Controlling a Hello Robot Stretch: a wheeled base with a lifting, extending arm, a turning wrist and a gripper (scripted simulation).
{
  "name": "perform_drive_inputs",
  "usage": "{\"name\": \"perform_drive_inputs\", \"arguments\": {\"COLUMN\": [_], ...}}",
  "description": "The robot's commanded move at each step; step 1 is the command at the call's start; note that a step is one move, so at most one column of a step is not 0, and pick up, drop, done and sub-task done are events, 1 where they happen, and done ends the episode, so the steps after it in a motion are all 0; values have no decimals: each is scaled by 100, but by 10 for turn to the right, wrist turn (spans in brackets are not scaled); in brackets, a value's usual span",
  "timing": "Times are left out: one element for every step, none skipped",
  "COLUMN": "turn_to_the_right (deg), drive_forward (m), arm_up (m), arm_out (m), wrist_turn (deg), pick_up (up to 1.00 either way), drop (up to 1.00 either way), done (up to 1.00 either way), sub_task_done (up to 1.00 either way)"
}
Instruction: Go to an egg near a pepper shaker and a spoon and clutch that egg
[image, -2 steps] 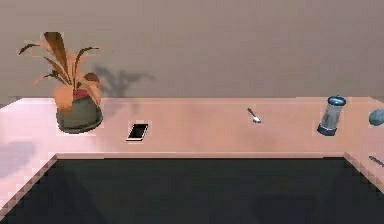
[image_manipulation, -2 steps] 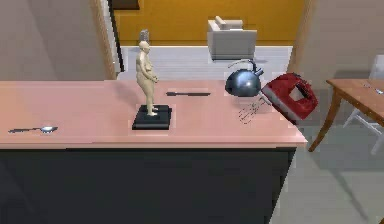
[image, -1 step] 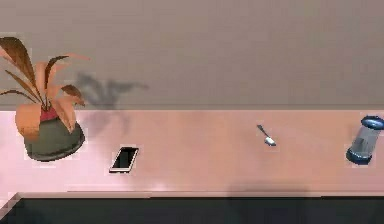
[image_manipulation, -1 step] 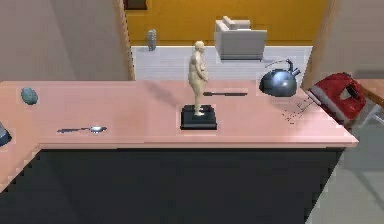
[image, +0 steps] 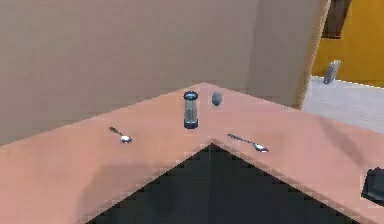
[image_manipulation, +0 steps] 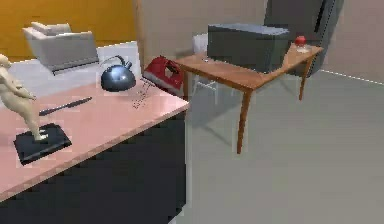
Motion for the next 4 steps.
{"name": "perform_drive_inputs", "arguments": {"turn_to_the_right": [450,0,0,-450], "drive_forward": [0,5,10,0], "arm_up": [0,0,0,0], "arm_out": [0,0,0,0], "wrist_turn": [0,0,0,0], "pick_up": [0,0,0,0], "drop": [0,0,0,0], "done": [0,0,0,0], "sub_task_done": [0,0,0,0]}}
